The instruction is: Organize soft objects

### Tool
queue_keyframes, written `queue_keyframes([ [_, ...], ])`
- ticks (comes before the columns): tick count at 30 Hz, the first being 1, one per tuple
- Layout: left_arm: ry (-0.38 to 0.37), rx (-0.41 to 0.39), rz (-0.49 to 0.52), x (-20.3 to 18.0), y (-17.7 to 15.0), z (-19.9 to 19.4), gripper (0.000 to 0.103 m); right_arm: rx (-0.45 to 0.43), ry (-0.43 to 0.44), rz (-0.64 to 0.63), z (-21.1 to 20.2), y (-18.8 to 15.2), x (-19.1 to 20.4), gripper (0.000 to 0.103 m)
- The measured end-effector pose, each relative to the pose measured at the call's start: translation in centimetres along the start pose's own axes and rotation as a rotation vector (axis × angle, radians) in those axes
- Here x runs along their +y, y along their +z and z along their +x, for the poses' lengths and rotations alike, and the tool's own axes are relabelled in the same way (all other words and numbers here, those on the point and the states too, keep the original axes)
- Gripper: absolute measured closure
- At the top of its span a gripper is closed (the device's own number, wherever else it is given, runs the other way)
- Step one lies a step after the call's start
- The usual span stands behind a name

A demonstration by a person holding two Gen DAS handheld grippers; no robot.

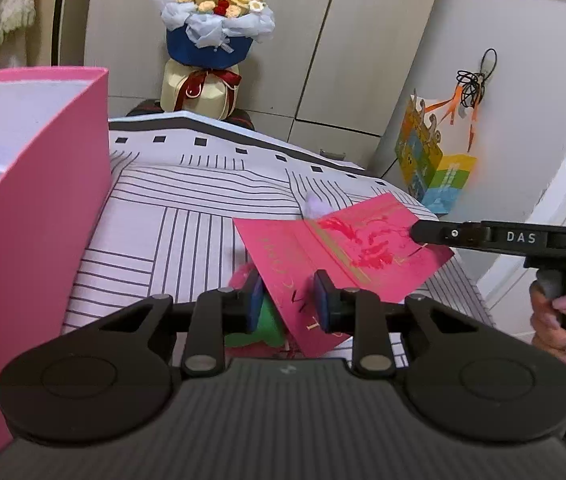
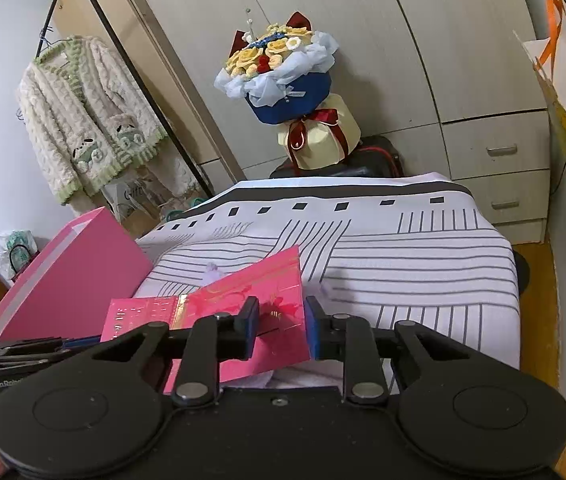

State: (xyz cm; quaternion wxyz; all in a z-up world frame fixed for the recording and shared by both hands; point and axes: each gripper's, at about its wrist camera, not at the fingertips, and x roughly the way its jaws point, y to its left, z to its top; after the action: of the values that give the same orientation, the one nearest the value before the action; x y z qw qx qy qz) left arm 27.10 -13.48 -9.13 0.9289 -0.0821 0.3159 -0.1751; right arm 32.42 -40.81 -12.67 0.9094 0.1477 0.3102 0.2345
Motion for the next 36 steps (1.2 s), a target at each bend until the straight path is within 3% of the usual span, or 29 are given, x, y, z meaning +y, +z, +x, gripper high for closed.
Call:
queue_keyframes([
  [7,-0.063,0.0,0.039,-0.9,0.1,-3.0,0.077,0.084,-0.003,0.034,-1.7,-0.4,1.5,0.074],
  [11,-0.041,0.035,0.105,-1.8,-0.3,-4.4,0.077,0.11,-0.037,-0.021,-2.7,-1.0,4.0,0.074],
  [20,-0.048,0.086,0.132,-1.5,-1.1,-8.2,0.079,0.147,-0.082,-0.068,-4.9,-2.1,7.7,0.075],
  [23,-0.048,0.069,0.142,-1.2,-1.2,-9.9,0.08,0.159,-0.111,-0.107,-5.3,-2.4,9.1,0.083],
  [24,-0.07,0.068,0.14,-1.0,-1.2,-10.6,0.084,0.164,-0.078,-0.099,-5.5,-2.5,9.4,0.091],
  [27,-0.152,0.116,0.101,-0.3,-1.5,-11.4,0.088,0.176,0.017,-0.089,-5.7,-2.5,10.5,0.091],
  [31,-0.12,0.113,0.076,0.5,-2.9,-11.3,0.093,0.199,0.027,-0.096,-4.5,-3.7,11.8,0.091],
  [36,-0.163,0.145,0.027,1.8,-4.1,-10.4,0.096,0.221,0.011,-0.074,-3.8,-5.5,11.6,0.087],
])
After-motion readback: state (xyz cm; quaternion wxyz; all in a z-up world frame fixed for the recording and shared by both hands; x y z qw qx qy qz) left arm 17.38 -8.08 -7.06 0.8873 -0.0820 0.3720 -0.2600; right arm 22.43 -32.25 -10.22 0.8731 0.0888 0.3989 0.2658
